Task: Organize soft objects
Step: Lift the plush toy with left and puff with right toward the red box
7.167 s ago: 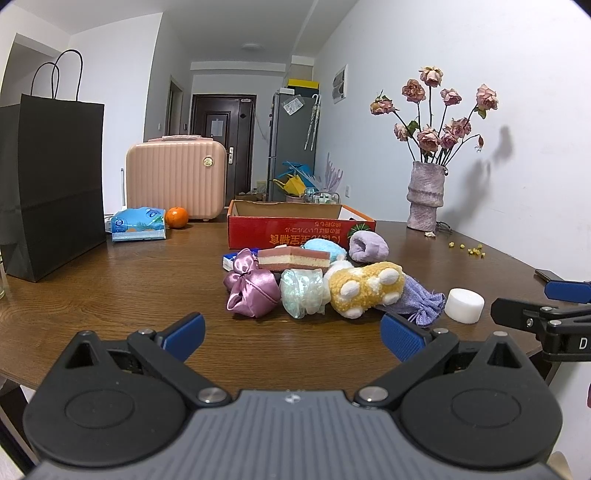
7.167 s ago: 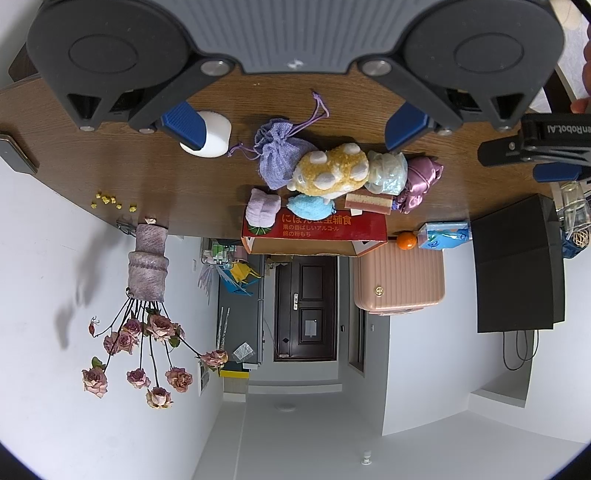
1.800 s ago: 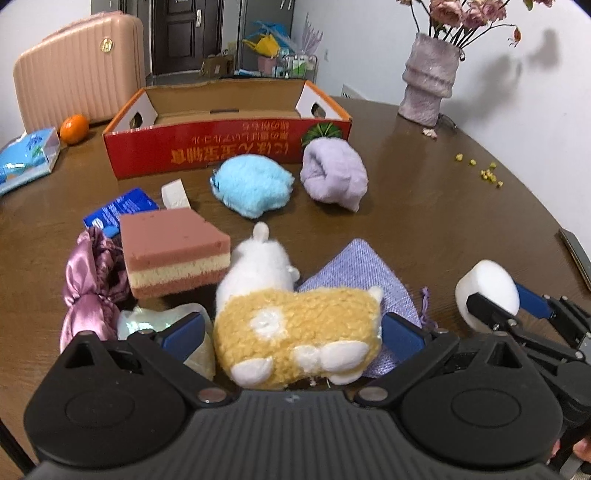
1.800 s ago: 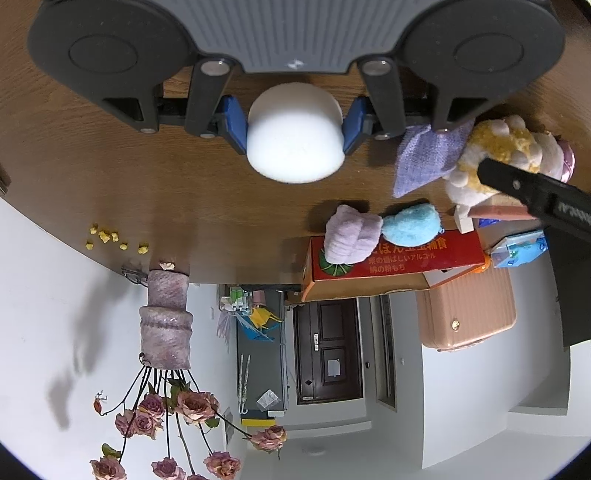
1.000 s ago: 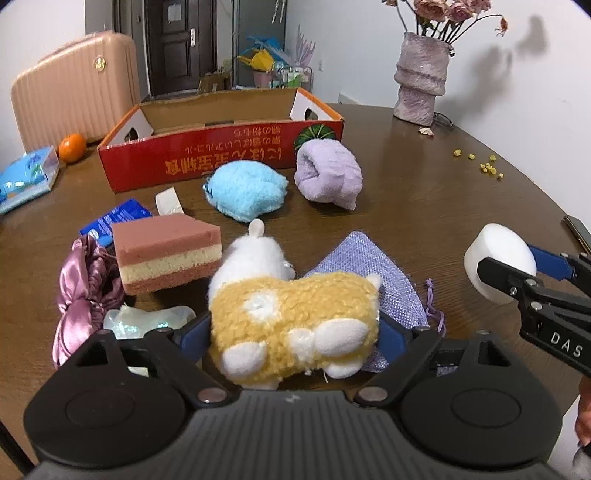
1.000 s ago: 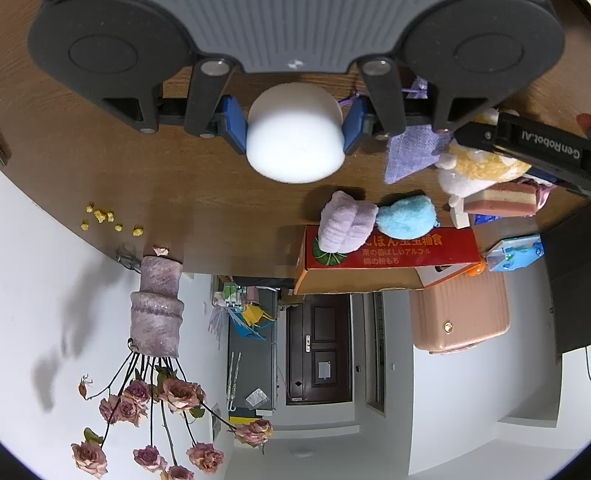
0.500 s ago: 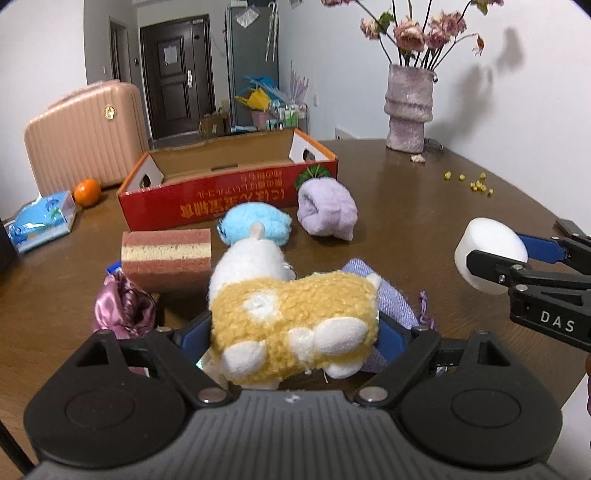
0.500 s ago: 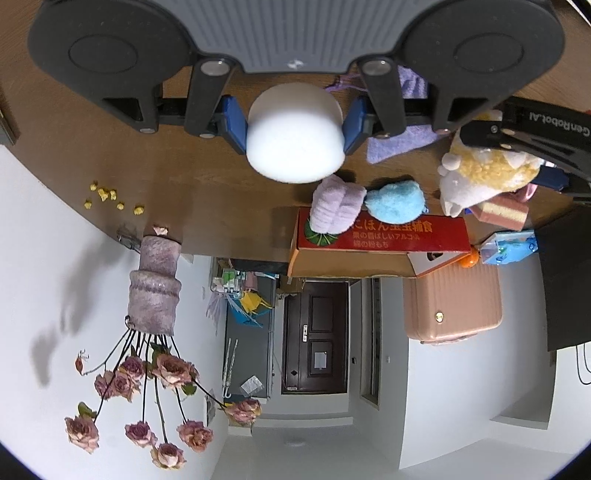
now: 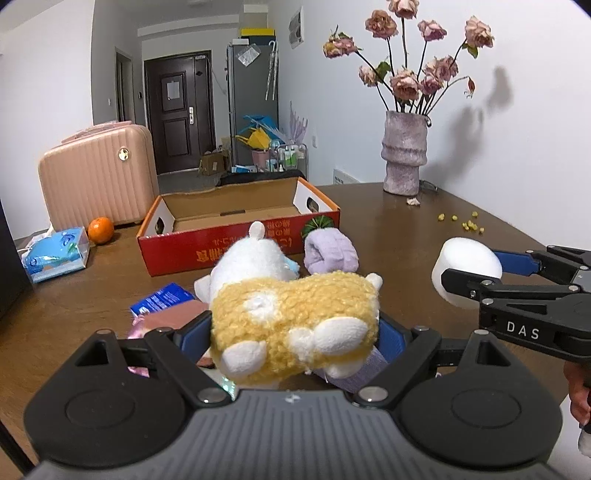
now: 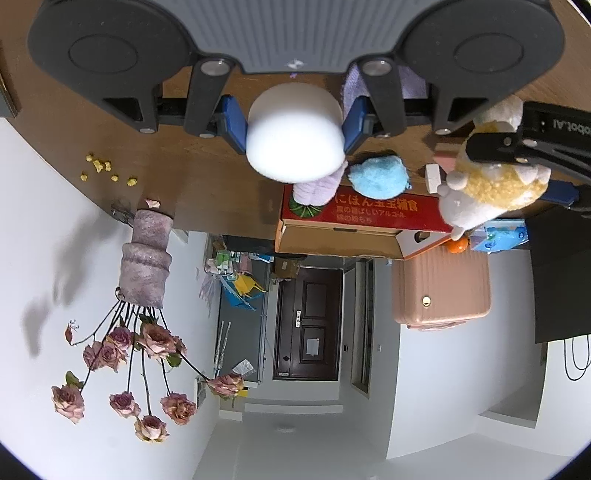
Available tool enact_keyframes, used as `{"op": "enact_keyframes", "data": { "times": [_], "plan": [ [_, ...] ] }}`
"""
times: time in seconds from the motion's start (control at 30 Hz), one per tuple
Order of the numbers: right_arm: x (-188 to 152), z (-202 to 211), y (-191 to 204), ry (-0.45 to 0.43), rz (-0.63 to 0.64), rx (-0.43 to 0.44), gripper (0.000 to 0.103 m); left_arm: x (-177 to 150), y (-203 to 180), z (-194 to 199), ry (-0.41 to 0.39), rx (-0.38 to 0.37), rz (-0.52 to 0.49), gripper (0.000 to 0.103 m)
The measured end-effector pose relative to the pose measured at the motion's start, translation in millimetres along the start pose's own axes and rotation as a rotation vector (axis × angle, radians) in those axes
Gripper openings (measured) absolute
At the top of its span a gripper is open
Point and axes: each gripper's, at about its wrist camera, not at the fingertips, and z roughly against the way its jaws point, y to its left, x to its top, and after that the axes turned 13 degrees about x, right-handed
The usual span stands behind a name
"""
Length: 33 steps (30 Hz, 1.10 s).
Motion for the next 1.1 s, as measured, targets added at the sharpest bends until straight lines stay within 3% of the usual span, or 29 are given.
{"op": "enact_keyframes", "data": {
  "times": [0.4,1.1],
  "plan": [
    [18.4,-12.2,10.9,-0.020,0.017,0.015,0.054,17.2,24.4,9.6,-0.078,0.019,0.035,0.089],
    [47.6,-58.6,24.2,-0.032,0.011,0.055,0.054,42.4,56.3,-25.6,-0.092,0.044,0.067,0.089]
  ]
}}
